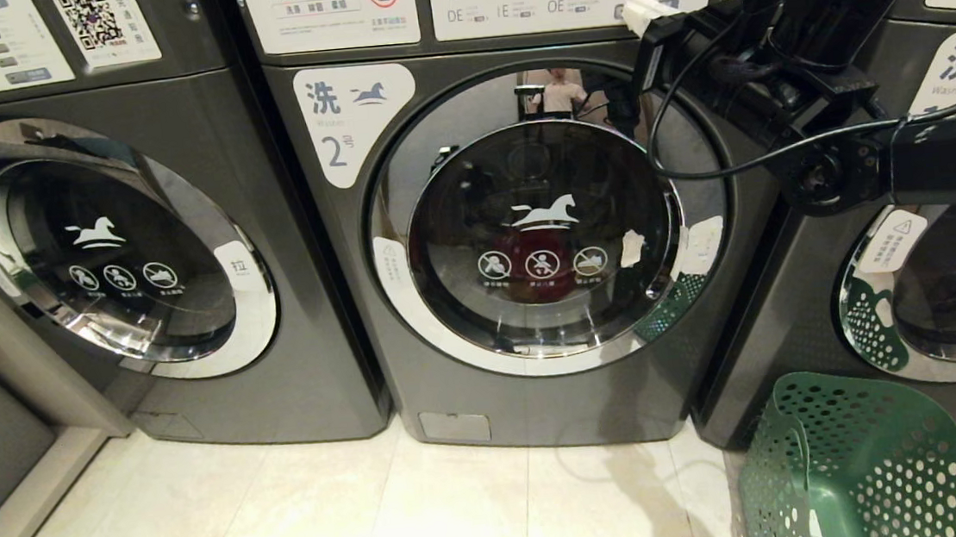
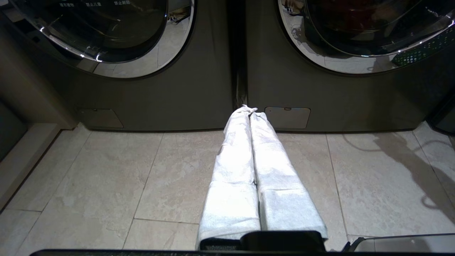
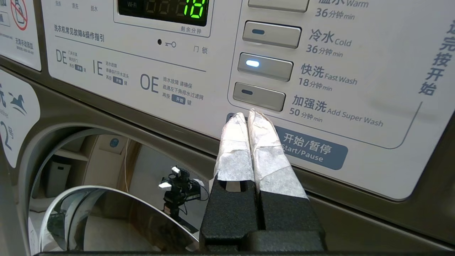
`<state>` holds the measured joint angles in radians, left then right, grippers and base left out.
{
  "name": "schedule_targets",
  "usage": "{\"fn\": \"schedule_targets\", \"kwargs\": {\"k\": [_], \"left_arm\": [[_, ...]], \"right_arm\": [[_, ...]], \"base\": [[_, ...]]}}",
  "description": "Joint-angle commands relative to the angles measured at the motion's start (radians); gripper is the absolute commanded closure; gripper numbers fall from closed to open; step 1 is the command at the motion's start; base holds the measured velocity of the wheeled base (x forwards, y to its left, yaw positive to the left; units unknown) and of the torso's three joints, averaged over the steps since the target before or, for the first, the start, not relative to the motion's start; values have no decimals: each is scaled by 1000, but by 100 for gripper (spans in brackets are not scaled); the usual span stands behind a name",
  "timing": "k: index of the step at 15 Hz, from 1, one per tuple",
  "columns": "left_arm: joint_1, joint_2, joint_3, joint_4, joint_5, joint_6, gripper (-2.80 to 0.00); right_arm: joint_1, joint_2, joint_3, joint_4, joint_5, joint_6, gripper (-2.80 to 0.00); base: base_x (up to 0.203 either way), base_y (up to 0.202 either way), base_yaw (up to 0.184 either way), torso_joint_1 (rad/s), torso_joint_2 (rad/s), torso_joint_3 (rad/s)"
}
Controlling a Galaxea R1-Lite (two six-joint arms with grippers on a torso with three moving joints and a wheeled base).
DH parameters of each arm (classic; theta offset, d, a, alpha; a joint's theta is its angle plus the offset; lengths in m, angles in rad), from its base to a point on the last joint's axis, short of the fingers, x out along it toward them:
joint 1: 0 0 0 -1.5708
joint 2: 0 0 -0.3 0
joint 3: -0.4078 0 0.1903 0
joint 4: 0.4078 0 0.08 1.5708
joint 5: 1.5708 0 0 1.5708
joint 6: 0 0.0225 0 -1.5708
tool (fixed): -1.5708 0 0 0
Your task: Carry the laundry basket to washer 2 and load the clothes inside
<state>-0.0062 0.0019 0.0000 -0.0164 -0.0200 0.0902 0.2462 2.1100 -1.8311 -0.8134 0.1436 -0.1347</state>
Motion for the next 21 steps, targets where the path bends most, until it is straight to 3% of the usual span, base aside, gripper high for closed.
{"fn": "schedule_targets", "kwargs": {"k": [1, 12, 21], "left_arm": [[0, 0, 6, 0, 0, 0, 0], [0, 0, 6, 0, -1, 0, 0], [0, 0, 6, 0, -1, 0, 0]], "right_arm": [[-2, -1, 1, -4, -2, -2, 0], [-16, -31, 22, -6, 4, -7, 0], [-19, -129, 172, -6, 11, -4, 0]], "base": [[0, 0, 0, 0, 0, 0], [0, 0, 0, 0, 0, 0], [0, 0, 0, 0, 0, 0]]}}
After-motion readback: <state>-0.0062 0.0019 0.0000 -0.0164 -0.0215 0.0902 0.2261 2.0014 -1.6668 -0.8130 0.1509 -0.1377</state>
